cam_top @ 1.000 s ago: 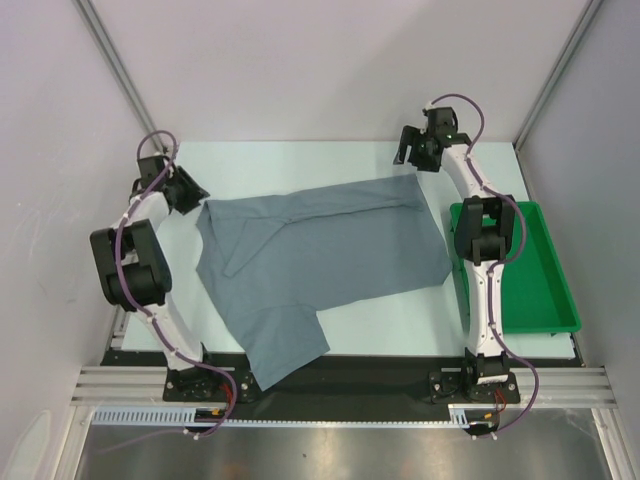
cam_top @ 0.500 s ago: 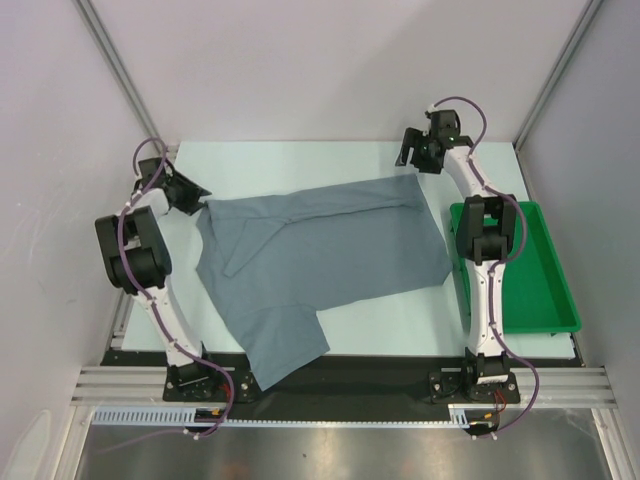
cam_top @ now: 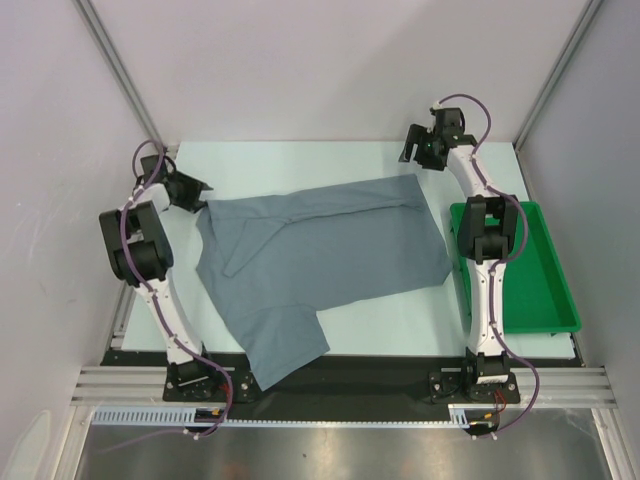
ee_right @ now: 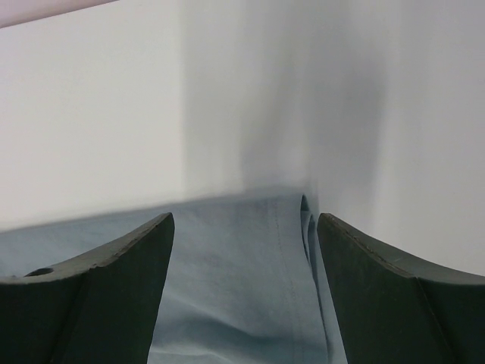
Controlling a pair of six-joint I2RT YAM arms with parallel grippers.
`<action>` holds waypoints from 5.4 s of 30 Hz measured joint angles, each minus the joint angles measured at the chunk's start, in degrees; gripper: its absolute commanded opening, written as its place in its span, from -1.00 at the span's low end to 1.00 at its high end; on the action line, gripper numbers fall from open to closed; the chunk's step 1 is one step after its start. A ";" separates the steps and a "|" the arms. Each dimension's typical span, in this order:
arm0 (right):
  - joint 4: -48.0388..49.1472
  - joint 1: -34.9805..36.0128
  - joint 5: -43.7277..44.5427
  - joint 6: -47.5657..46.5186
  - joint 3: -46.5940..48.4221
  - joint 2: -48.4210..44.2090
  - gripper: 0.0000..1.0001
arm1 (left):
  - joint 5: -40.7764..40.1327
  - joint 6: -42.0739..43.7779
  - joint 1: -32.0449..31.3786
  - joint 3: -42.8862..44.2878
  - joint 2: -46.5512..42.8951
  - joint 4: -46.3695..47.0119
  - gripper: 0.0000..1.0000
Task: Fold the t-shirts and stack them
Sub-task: Fold the tshirt
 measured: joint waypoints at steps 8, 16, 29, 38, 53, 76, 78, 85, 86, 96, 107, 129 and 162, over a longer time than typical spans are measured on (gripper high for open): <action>0.31 -0.07 0.00 0.02 1.03 0.39 0.65 | -0.07 -1.60 0.04 0.94 2.32 -1.68 -0.06; -0.22 -0.22 0.00 0.83 2.27 3.02 0.56 | -1.57 0.17 0.09 1.55 2.47 -3.13 -0.35; -3.32 -0.24 2.19 2.16 2.62 5.62 0.16 | -1.27 5.07 0.24 -6.01 0.07 7.13 -0.61; -3.04 -0.96 2.08 3.65 1.73 5.64 -0.34 | -0.87 6.58 0.28 -8.61 -1.07 10.32 -0.67; 1.70 -2.45 0.70 9.55 0.55 5.68 -1.00 | 1.53 7.56 1.92 -14.10 -2.71 20.04 -0.95; 3.61 -2.56 4.70 11.56 2.67 7.41 0.17 | 1.18 9.14 2.64 -9.25 -2.73 19.98 -0.07; 3.04 -2.71 4.98 11.19 3.21 7.41 0.37 | 0.39 9.81 2.69 -9.27 -3.21 18.12 -0.04; -3.67 -2.82 9.60 8.15 3.76 4.28 0.60 | -3.78 12.66 1.79 -11.80 -14.47 9.94 -0.01; -4.96 -2.82 10.16 7.87 3.76 3.37 0.57 | -4.20 13.11 1.38 -12.68 -17.20 9.20 -0.01; -8.35 -0.48 9.62 6.36 -7.54 -11.32 -0.68 | -3.58 14.62 -5.68 -27.12 -33.22 7.10 -0.43; -6.25 1.60 6.78 7.19 -26.38 -15.87 -1.00 | -4.72 14.51 -7.56 -36.41 -33.90 0.63 -0.76; -3.28 0.17 12.39 4.33 -23.58 -11.52 -1.00 | -7.69 14.67 -7.65 -37.31 -28.89 -1.29 -0.81; -8.24 12.00 1.38 9.01 -33.59 -34.03 -0.77 | -1.44 23.69 -13.18 -14.97 -13.77 1.49 -0.08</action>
